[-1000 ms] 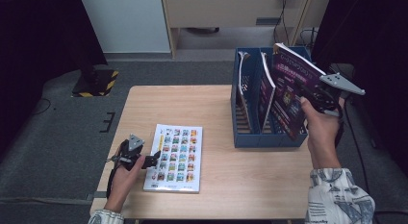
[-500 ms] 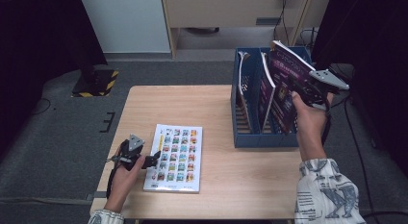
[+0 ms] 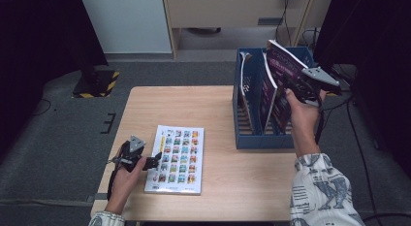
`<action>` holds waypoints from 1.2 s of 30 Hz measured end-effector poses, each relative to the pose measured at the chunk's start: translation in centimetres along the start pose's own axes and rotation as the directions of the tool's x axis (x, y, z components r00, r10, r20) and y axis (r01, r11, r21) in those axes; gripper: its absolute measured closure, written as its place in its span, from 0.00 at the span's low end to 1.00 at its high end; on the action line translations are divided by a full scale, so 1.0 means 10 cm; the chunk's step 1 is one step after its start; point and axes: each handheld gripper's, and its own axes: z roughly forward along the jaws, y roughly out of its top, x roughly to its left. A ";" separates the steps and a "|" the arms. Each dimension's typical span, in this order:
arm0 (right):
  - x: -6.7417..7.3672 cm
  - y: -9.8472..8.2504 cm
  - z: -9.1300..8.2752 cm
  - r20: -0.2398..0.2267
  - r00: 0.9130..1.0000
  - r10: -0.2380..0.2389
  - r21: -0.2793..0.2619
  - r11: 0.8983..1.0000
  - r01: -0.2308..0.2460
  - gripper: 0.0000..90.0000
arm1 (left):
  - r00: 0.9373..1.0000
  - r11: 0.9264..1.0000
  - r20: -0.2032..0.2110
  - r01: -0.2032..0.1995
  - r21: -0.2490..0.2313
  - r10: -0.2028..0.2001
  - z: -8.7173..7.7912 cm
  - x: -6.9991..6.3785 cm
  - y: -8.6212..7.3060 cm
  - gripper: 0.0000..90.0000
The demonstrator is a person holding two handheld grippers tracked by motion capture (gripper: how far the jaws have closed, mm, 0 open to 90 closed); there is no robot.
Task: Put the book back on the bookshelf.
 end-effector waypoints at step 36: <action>-0.06 -0.40 0.32 0.025 1.000 0.008 -0.026 1.000 -0.007 0.93 | 1.000 1.000 0.001 0.008 -0.008 -0.008 0.00 0.03 0.00 0.05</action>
